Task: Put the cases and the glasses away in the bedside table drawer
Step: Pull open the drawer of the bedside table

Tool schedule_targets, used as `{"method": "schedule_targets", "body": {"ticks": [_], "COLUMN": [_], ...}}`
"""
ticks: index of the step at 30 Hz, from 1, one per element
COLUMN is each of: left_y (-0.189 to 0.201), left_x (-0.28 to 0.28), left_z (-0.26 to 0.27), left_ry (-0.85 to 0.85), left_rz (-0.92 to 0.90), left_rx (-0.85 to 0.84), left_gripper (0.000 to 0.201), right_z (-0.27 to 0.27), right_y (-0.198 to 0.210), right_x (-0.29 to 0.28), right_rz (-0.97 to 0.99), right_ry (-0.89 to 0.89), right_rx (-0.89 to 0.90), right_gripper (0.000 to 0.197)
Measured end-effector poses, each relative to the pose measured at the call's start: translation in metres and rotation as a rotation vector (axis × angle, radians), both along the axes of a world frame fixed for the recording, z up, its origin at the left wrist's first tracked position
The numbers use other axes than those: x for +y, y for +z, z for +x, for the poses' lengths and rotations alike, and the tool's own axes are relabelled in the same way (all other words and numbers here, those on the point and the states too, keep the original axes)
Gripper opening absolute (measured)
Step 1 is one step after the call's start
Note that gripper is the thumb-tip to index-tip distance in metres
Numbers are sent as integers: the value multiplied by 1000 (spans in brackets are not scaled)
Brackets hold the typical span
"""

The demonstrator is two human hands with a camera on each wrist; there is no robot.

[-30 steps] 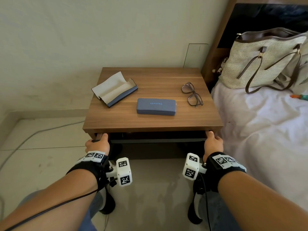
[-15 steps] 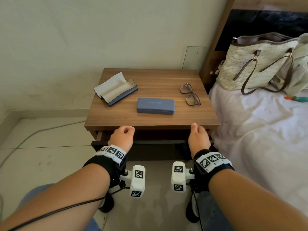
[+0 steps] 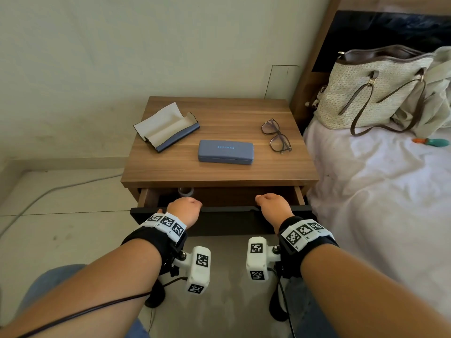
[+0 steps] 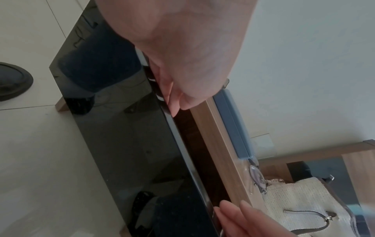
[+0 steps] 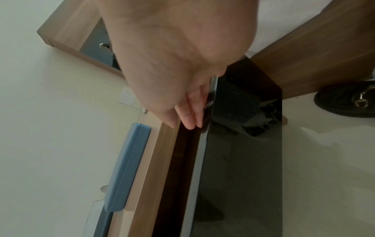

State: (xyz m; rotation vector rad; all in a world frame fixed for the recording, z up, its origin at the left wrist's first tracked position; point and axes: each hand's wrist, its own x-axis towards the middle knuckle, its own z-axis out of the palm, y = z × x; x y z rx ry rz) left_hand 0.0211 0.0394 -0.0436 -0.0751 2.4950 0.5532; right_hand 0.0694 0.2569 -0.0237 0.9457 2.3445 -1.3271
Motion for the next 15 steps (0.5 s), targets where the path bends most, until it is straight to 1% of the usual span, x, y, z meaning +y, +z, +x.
{"method": "schedule_targets", "body": {"ticks": [3,6,8,10,11,12,14,15], "left_y": [3,3,3,6,7,10,11,15], "left_x": [2,1,-2,-3,-4,-3,-4,-5], "left_z": [7,13,20,27,30,34,38,43], "left_ry": [-8,-36,-95,-191,-261,-273,-224,-226], "left_rz": [-41,-38,-73,-131,-181,-217,-208,-177], "left_rx": [47,18,0,-10,-31,-58,-118,-103], "left_gripper": [52,55,55,55,53,50,39,37], "right_z": [4,11,17,25,29,33,41,44], "right_y": [0,1,4,7,10,12,10,8], "right_x": [0,0,-1,-1,-1,-2,-5,-6], "right_rz": [34,83,124,169,180,181,168,161], "right_ry": [-1,23,62,98,105,116,154,159], "right_rx": [-34,-82,-135,-184,-198,-215,-228,-215], "right_gripper": [23,26,30,33,34,34,36,37]}}
